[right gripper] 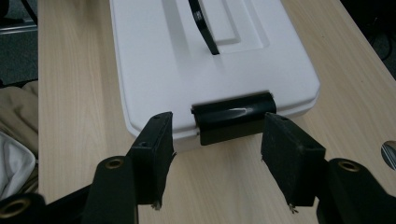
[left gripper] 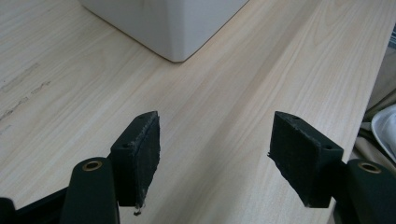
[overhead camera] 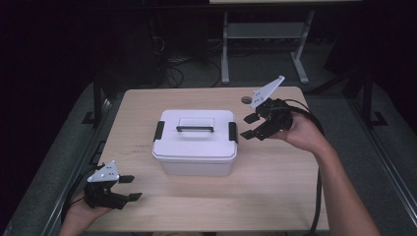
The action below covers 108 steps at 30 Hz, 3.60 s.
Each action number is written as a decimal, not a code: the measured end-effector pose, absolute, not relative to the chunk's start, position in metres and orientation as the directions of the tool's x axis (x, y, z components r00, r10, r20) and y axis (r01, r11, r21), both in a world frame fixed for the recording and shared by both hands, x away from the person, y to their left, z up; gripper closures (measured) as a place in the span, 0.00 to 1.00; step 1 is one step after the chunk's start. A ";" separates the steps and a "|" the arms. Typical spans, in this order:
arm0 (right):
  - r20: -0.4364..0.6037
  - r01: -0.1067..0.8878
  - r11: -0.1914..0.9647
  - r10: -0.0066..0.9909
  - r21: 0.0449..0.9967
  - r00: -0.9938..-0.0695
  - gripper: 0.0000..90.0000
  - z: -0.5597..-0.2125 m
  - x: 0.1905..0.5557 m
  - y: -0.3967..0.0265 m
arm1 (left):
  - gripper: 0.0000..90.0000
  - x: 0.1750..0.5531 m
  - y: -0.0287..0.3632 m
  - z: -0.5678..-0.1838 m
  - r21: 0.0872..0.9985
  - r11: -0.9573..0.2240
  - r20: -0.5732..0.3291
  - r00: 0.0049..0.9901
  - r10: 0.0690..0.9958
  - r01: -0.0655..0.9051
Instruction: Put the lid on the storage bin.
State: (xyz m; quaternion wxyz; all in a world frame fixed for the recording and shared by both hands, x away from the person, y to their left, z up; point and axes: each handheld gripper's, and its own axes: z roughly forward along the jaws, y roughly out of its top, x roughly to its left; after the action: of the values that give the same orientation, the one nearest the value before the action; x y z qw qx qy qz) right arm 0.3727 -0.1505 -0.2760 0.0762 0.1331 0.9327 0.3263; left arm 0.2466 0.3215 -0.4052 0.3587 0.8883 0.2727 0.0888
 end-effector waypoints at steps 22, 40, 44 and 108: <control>-0.034 0.244 0.740 0.339 0.627 -0.940 0.47 -0.288 0.365 -0.175 | 0.35 0.247 0.321 -0.405 0.683 -0.594 -0.038 0.832 0.553 0.426; -0.003 0.275 0.731 0.354 0.625 -0.935 0.47 -0.313 0.359 -0.187 | 0.34 0.247 0.320 -0.406 0.683 -0.593 -0.039 0.832 0.554 0.427; 0.004 0.282 0.729 0.358 0.624 -0.934 0.47 -0.320 0.357 -0.190 | 0.34 0.246 0.320 -0.406 0.682 -0.592 -0.042 0.831 0.555 0.429; 0.102 0.417 0.657 0.462 0.629 -0.881 0.46 -0.397 0.320 -0.252 | 0.33 0.248 0.318 -0.409 0.673 -0.597 -0.044 0.830 0.556 0.436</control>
State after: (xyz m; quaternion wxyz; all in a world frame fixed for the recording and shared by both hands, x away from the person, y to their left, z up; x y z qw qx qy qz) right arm 0.3197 -0.2523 -0.3969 0.0336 0.2414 0.9095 0.3368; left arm 0.2478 0.3179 -0.4093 0.3517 0.8895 0.2789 0.0855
